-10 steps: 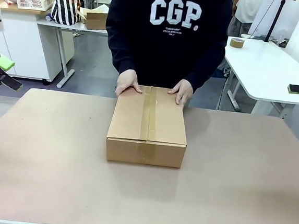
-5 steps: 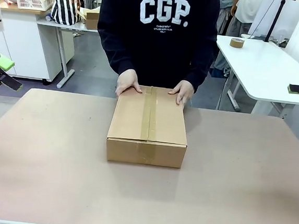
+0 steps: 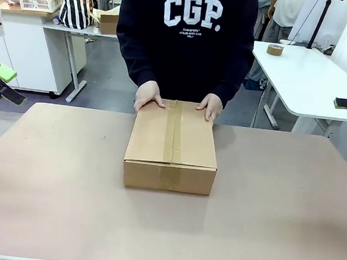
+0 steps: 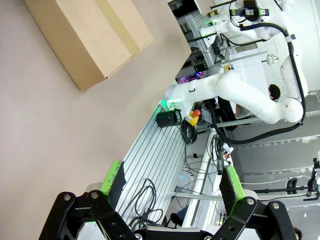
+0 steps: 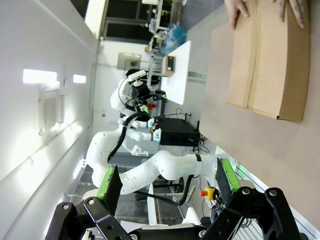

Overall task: Pack the gift set into the box.
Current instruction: Press and hold the closed box until the human finishes sealing it.

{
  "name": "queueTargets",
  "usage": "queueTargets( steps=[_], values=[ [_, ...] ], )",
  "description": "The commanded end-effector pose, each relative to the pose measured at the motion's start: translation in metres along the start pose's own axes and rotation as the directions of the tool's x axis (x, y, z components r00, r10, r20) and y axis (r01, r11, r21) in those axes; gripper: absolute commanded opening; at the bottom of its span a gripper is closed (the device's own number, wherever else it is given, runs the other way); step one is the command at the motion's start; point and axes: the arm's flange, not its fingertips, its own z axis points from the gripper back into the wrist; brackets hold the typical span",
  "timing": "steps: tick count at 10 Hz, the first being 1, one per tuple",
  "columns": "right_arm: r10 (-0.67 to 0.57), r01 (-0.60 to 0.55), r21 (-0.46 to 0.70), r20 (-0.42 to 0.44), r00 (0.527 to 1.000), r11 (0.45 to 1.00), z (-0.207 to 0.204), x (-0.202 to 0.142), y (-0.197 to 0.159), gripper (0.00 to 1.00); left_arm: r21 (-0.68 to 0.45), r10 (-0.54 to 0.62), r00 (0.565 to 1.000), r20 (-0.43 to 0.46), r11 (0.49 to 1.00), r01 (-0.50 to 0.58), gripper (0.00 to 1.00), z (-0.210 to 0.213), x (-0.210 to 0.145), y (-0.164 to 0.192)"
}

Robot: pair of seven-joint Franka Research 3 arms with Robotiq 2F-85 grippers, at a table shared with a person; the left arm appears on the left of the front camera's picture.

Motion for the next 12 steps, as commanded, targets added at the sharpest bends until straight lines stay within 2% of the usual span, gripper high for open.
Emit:
queueTargets(
  steps=[1, 2, 3, 4, 5, 6, 7, 8, 9, 10, 11, 12],
  values=[
    [0.074, -0.077, -0.05, -0.056, 0.996, 0.996, -0.02, 0.018, 0.002, 1.0, 0.0, 0.0, 1.0, 0.0, 1.0, 0.0, 1.0, 0.0, 0.0, 0.0],
    [0.181, -0.196, -0.095, -0.144, 0.973, 0.976, -0.047, 0.044, 0.001, 1.0, 0.017, -0.203, 0.975, -0.095, 0.979, 0.205, 1.0, -0.024, 0.021, 0.004],
    [0.277, -0.304, -0.09, -0.234, 0.932, 0.948, -0.072, 0.066, -0.002, 1.0, 0.075, -0.341, 0.934, -0.108, 0.934, 0.349, 1.0, -0.043, 0.039, 0.01],
    [0.371, -0.408, -0.054, -0.317, 0.873, 0.912, -0.101, 0.085, -0.009, 1.0, 0.233, -0.475, 0.872, -0.123, 0.84, 0.49, 1.0, -0.064, 0.054, 0.018],
    [0.484, -0.519, 0.006, -0.372, 0.792, 0.855, -0.129, 0.1, -0.018, 1.0, 0.359, -0.586, 0.798, -0.143, 0.72, 0.593, 1.0, -0.083, 0.067, 0.033],
    [0.607, -0.684, -0.072, -0.4, 0.687, 0.726, -0.154, 0.112, -0.032, 1.0, 0.366, -0.657, 0.74, -0.144, 0.659, 0.656, 1.0, -0.105, 0.079, 0.053],
    [0.661, -0.786, -0.202, -0.443, 0.605, 0.584, -0.17, 0.117, -0.044, 1.0, 0.348, -0.707, 0.702, -0.083, 0.64, 0.685, 1.0, -0.121, 0.088, 0.062],
    [0.7, -0.851, -0.258, -0.486, 0.524, 0.458, -0.182, 0.112, -0.057, 1.0, 0.359, -0.755, 0.655, -0.042, 0.6, 0.715, 1.0, -0.134, 0.094, 0.063],
    [0.675, -0.863, -0.318, -0.538, 0.505, 0.392, -0.188, 0.104, -0.068, 1.0, 0.333, -0.734, 0.675, -0.076, 0.619, 0.711, 1.0, -0.133, 0.101, 0.06],
    [0.626, -0.77, -0.123, -0.511, 0.59, 0.625, -0.18, 0.118, -0.043, 1.0, 0.386, -0.668, 0.733, -0.129, 0.647, 0.658, 1.0, -0.117, 0.096, 0.053],
    [0.626, -0.77, -0.123, -0.511, 0.59, 0.625, -0.18, 0.118, -0.043, 1.0, 0.386, -0.668, 0.733, -0.129, 0.647, 0.658, 1.0, -0.117, 0.096, 0.053],
    [0.664, -0.846, -0.19, -0.543, 0.513, 0.498, -0.186, 0.12, -0.057, 1.0, 0.386, -0.668, 0.733, -0.129, 0.647, 0.658, 1.0, -0.117, 0.096, 0.053]
  ],
)
